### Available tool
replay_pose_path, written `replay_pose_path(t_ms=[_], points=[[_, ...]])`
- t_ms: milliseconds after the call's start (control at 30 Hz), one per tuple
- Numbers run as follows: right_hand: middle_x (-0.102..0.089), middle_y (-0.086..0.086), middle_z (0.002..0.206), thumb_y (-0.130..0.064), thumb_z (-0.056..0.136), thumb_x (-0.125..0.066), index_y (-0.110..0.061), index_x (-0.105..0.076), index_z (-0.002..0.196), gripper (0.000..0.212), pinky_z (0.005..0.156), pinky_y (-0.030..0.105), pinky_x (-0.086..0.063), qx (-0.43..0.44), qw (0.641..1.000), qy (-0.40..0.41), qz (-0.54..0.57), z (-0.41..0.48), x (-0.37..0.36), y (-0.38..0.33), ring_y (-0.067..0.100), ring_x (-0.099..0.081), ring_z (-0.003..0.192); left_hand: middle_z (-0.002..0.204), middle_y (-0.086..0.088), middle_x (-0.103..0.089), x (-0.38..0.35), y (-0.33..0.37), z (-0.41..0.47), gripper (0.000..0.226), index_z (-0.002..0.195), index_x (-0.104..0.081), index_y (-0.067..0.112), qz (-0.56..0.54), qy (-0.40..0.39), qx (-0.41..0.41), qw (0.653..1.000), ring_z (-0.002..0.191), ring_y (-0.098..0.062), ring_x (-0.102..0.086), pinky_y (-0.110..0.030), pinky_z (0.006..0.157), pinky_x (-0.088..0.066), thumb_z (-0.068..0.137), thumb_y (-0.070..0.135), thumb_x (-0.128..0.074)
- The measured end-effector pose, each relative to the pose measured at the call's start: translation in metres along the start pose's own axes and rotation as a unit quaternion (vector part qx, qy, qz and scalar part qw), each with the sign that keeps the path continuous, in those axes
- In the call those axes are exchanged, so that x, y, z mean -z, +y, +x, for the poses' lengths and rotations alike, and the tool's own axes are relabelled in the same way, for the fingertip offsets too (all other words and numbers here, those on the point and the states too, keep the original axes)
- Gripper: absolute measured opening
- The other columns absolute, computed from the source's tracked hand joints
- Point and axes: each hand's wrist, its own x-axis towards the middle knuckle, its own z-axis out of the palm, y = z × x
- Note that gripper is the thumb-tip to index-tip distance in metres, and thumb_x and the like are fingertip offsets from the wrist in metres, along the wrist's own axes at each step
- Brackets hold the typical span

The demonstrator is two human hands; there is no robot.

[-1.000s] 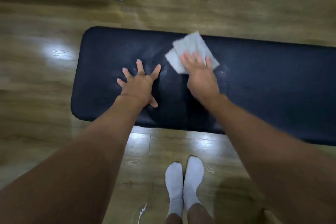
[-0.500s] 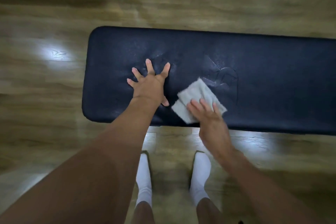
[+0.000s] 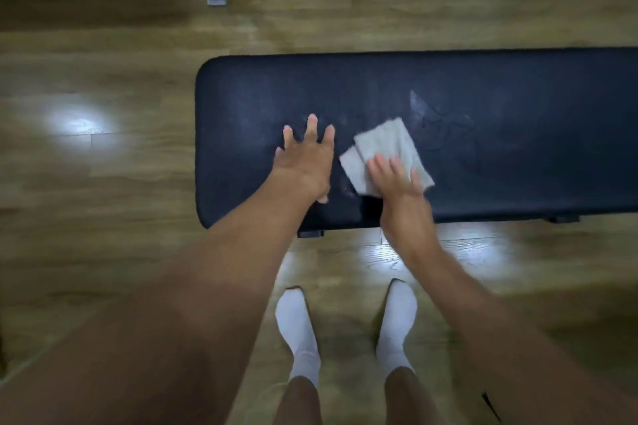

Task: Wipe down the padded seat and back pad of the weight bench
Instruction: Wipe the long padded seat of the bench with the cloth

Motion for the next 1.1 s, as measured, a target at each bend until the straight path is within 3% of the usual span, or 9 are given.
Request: replay_pose_path(t_ms=[133,200,333,467,700,833,933,1000,1100], points=[[-0.037,0.004,0.151,0.022,0.077,-0.046,-0.014,-0.035,0.144,0.077,0.118,0.045,-0.013,-0.036,0.997,-0.033,0.059,-0.056,-0.012,-0.008,0.028,-0.025,0.143,0.15,-0.003,0.04,-0.011,-0.03,-0.007,0.123,0.146,0.018,0.043,0.029,-0.015,0.015,0.999,0.136,-0.055,0.02,-0.072,0.107,-0.011,0.075,0.02,-0.08],[-0.043,0.007,0.146,0.018,0.075,-0.044,-0.013,-0.038,0.141,0.074,0.115,0.048,-0.018,-0.013,1.0,-0.026,0.012,-0.021,-0.007,-0.013,0.032,-0.032,0.139,0.15,-0.005,0.039,-0.014,-0.03,-0.004,0.124,0.147,0.017,0.042,0.029,-0.008,0.008,1.0,0.134,-0.059,0.02,-0.075,0.103,-0.012,0.074,0.015,-0.08],[-0.026,0.004,0.155,0.003,0.087,-0.041,-0.014,-0.021,0.148,0.066,0.115,0.051,-0.009,0.021,0.997,-0.001,-0.07,0.105,0.006,-0.021,0.027,-0.016,0.145,0.153,-0.006,0.035,-0.018,-0.028,0.005,0.13,0.147,0.014,0.041,0.027,0.006,0.009,1.0,0.133,-0.062,0.018,-0.078,0.099,-0.013,0.068,0.01,-0.084],[-0.035,0.003,0.149,0.001,0.087,-0.041,-0.013,-0.032,0.142,0.057,0.113,0.053,-0.018,0.028,0.997,0.015,-0.07,0.176,0.025,-0.033,0.026,-0.028,0.137,0.154,-0.004,0.032,-0.017,-0.027,0.003,0.131,0.147,0.012,0.044,0.018,0.01,0.012,1.0,0.134,-0.059,0.017,-0.078,0.1,-0.014,0.065,0.012,-0.086],[-0.024,0.003,0.157,0.01,0.079,-0.038,-0.013,-0.019,0.15,0.077,0.12,0.045,-0.01,0.036,0.999,-0.022,-0.032,-0.005,-0.013,-0.035,0.024,-0.015,0.146,0.158,-0.009,0.021,-0.018,-0.062,-0.017,0.12,0.15,0.009,0.031,0.007,0.067,0.02,0.998,0.143,-0.044,0.012,-0.059,0.109,-0.028,0.072,0.034,-0.081],[-0.023,-0.003,0.156,0.019,0.08,-0.045,-0.017,-0.024,0.149,0.081,0.12,0.043,-0.008,-0.005,0.999,-0.038,0.036,-0.067,-0.033,-0.041,0.019,-0.013,0.146,0.155,-0.018,0.025,-0.026,-0.083,-0.022,0.12,0.15,0.015,0.028,0.048,0.04,0.035,0.997,0.142,-0.048,0.01,-0.056,0.112,-0.019,0.074,0.04,-0.078],[-0.038,0.003,0.151,0.001,0.089,-0.05,-0.013,-0.036,0.145,0.059,0.117,0.053,-0.016,0.025,0.999,-0.026,0.012,-0.018,-0.027,-0.052,0.028,-0.029,0.142,0.153,-0.023,0.026,-0.031,-0.082,-0.015,0.12,0.149,0.018,0.024,0.066,0.037,0.034,0.997,0.14,-0.053,0.009,-0.06,0.113,-0.019,0.076,0.037,-0.077],[-0.036,0.006,0.152,-0.012,0.093,-0.046,-0.012,-0.034,0.144,0.053,0.115,0.055,-0.012,0.062,0.998,-0.025,-0.015,0.047,-0.019,-0.06,0.03,-0.028,0.142,0.153,-0.024,0.025,-0.033,-0.084,-0.011,0.122,0.149,0.018,0.024,0.071,0.043,0.036,0.996,0.14,-0.054,0.008,-0.06,0.112,-0.02,0.075,0.036,-0.078],[-0.038,0.006,0.148,-0.011,0.092,-0.045,-0.013,-0.033,0.143,0.052,0.113,0.053,-0.013,0.066,0.996,0.006,-0.055,0.144,0.001,-0.074,0.03,-0.027,0.139,0.155,-0.019,0.023,-0.033,-0.087,-0.009,0.125,0.149,0.015,0.028,0.053,0.047,0.033,0.997,0.141,-0.051,0.007,-0.059,0.111,-0.02,0.07,0.035,-0.082]])
